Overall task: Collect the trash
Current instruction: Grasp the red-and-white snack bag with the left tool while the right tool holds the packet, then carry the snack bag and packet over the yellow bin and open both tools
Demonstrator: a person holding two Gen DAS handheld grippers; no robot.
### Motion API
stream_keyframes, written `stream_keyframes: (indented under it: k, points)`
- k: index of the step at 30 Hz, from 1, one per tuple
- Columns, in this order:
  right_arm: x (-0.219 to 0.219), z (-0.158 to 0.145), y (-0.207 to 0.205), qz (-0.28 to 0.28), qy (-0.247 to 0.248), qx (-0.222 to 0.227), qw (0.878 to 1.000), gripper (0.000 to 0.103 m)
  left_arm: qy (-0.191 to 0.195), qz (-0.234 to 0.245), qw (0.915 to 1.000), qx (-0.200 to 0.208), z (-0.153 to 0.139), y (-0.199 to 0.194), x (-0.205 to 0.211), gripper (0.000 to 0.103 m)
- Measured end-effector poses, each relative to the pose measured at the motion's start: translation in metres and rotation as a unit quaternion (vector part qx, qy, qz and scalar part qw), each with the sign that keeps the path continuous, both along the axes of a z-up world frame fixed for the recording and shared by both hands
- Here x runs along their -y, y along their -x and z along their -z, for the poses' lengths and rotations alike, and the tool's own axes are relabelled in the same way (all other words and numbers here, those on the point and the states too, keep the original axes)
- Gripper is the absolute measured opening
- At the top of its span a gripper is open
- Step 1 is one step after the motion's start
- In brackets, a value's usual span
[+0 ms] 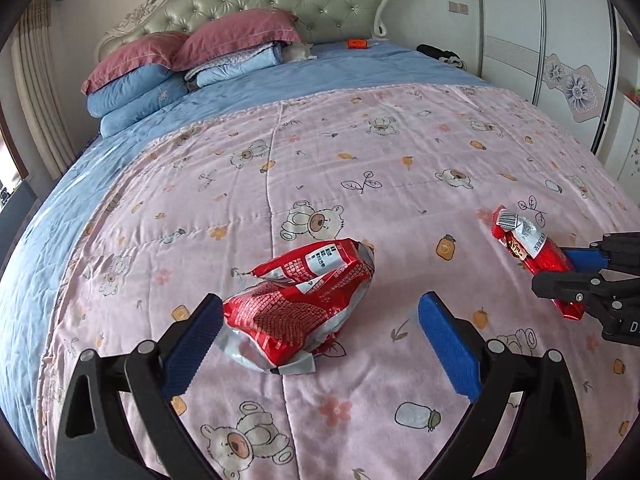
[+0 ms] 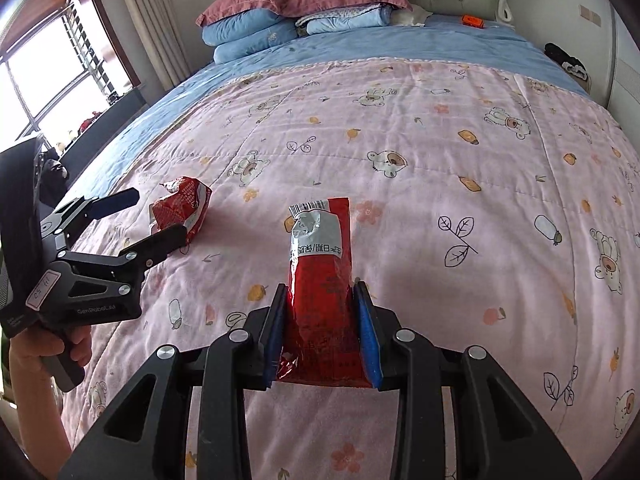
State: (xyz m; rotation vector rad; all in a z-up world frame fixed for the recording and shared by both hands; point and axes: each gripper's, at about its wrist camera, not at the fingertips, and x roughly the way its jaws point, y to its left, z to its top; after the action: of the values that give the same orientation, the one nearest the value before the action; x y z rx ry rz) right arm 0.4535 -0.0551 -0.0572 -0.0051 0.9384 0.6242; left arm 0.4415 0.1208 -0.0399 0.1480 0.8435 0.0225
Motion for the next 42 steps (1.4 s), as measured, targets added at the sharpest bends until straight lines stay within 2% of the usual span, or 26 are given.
stream_keyframes:
  k: [2, 4, 5, 6, 7, 13, 15, 18, 22, 28, 32, 36, 42]
  points:
    - [0.0, 0.001, 0.001, -0.004, -0.002, 0.003, 1.0, 0.033, -0.004, 0.008, 0.9999, -0.015, 0.009, -0.013, -0.001, 0.098]
    - [0.001, 0.001, 0.001, -0.007, -0.006, 0.005, 1.0, 0.033, -0.015, -0.007, 0.9997, -0.015, 0.018, -0.021, -0.005, 0.095]
    - [0.002, 0.0, 0.001, -0.008, -0.008, 0.006, 1.0, 0.033, -0.021, -0.024, 0.9994, -0.01, 0.02, -0.023, -0.009, 0.081]
    - [0.003, 0.0, 0.002, -0.008, -0.009, 0.008, 1.0, 0.033, -0.015, -0.036, 0.9992, -0.008, 0.023, -0.025, -0.013, 0.072]
    - [0.005, 0.0, 0.003, -0.008, -0.011, 0.009, 1.0, 0.033, 0.006, -0.044, 0.999, -0.01, 0.026, -0.025, -0.019, 0.063]
    - [0.013, 0.001, 0.008, -0.006, -0.022, 0.005, 1.0, 0.033, 0.087, -0.049, 0.9949, 0.012, 0.023, 0.0, -0.03, 0.047]
    - [0.016, 0.0, 0.011, -0.003, -0.022, 0.006, 1.0, 0.033, 0.109, -0.045, 0.9929, 0.012, 0.02, 0.01, -0.026, 0.046]
    - [0.024, -0.002, 0.017, 0.005, -0.021, 0.009, 1.0, 0.033, 0.077, -0.047, 0.9958, 0.016, 0.016, 0.023, -0.009, 0.046]
    - [0.043, -0.003, 0.032, 0.01, -0.015, 0.005, 1.0, 0.033, 0.102, -0.027, 0.9943, 0.017, 0.012, 0.043, 0.016, 0.046]
    - [0.079, -0.021, 0.068, 0.021, -0.019, 0.015, 0.999, 0.033, 0.089, 0.011, 0.9959, 0.005, 0.013, 0.08, 0.074, 0.046]
    - [0.109, -0.027, 0.102, 0.027, -0.011, 0.024, 0.999, 0.033, 0.082, 0.03, 0.9962, 0.005, 0.009, 0.11, 0.117, 0.046]
    - [0.145, -0.026, 0.125, 0.043, -0.012, 0.017, 0.999, 0.033, 0.052, 0.051, 0.9972, 0.012, 0.006, 0.142, 0.161, 0.046]
    - [0.21, -0.016, 0.169, 0.075, -0.029, -0.001, 0.997, 0.033, 0.058, 0.093, 0.994, -0.003, 0.004, 0.18, 0.22, 0.046]
